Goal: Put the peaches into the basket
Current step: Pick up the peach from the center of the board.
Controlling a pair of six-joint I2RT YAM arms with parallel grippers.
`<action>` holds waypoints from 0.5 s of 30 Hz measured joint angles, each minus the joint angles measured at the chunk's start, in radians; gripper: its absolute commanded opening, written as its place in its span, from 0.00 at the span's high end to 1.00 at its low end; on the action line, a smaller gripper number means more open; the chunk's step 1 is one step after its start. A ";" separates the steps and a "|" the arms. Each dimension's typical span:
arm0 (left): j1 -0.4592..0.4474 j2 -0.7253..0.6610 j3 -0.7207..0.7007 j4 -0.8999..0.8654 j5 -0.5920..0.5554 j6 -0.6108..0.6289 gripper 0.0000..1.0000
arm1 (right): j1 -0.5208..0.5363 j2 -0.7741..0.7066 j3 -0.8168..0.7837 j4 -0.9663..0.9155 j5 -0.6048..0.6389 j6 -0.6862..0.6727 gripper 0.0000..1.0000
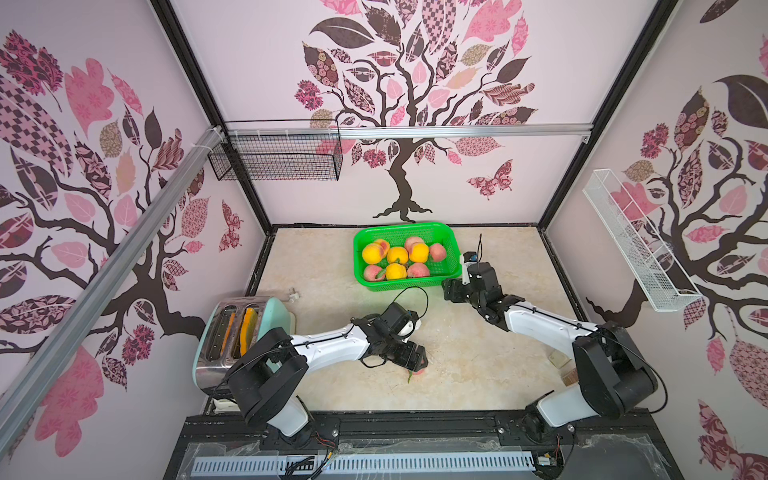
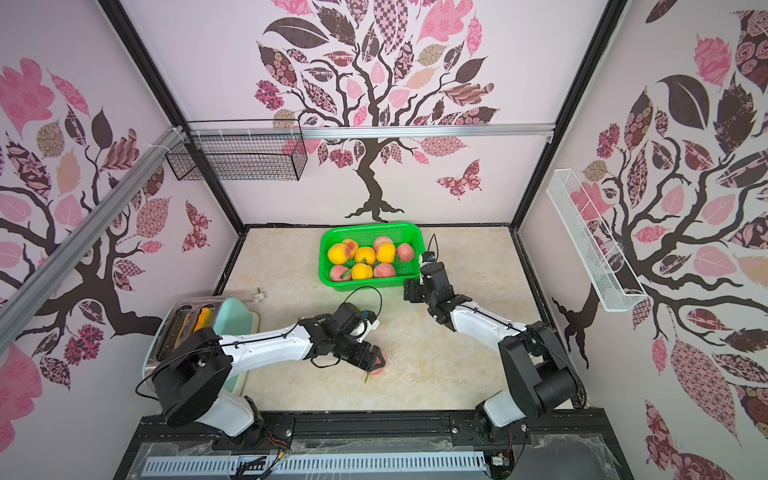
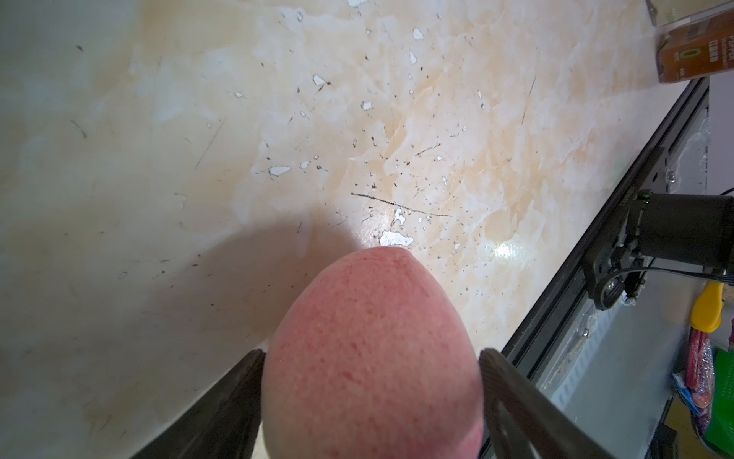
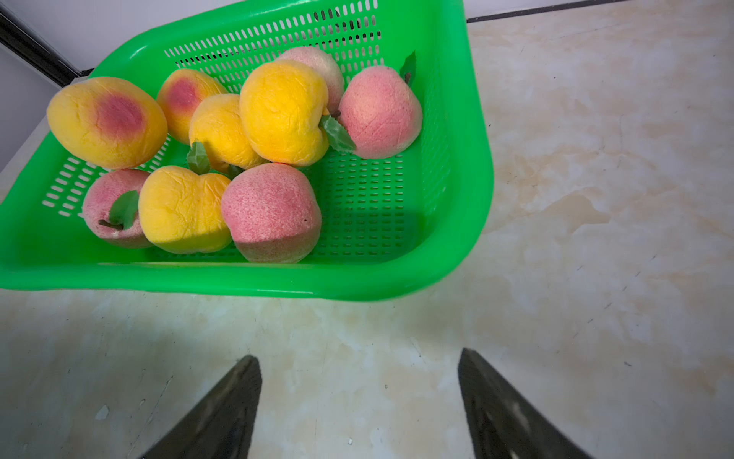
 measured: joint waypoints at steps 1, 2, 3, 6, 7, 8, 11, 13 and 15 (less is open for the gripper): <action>0.000 0.000 0.000 0.000 0.000 0.000 0.18 | 0.000 0.000 0.000 0.000 0.000 0.000 0.20; 0.000 0.000 0.000 0.001 -0.001 0.000 0.19 | 0.000 0.000 0.000 0.000 0.000 0.000 0.20; 0.000 0.000 0.000 0.001 0.000 0.000 0.20 | 0.000 0.000 0.000 0.000 0.000 0.000 0.19; 0.000 0.003 0.000 0.007 0.000 -0.003 0.22 | 0.000 0.000 0.000 0.000 0.000 0.000 0.19; 0.000 0.003 0.000 0.009 0.001 -0.003 0.23 | 0.000 0.000 0.000 0.001 0.000 0.000 0.19; 0.000 0.004 0.000 0.011 0.000 -0.003 0.23 | 0.000 0.000 0.000 0.001 0.000 0.000 0.19; 0.000 0.006 0.000 0.014 0.001 -0.003 0.24 | 0.000 0.000 0.000 0.001 0.000 0.000 0.19; 0.000 0.006 0.000 0.014 0.001 -0.003 0.26 | 0.000 0.000 0.000 0.001 0.000 0.000 0.19; 0.000 0.006 0.000 0.014 0.001 -0.001 0.27 | 0.000 0.000 0.000 0.001 0.000 -0.001 0.19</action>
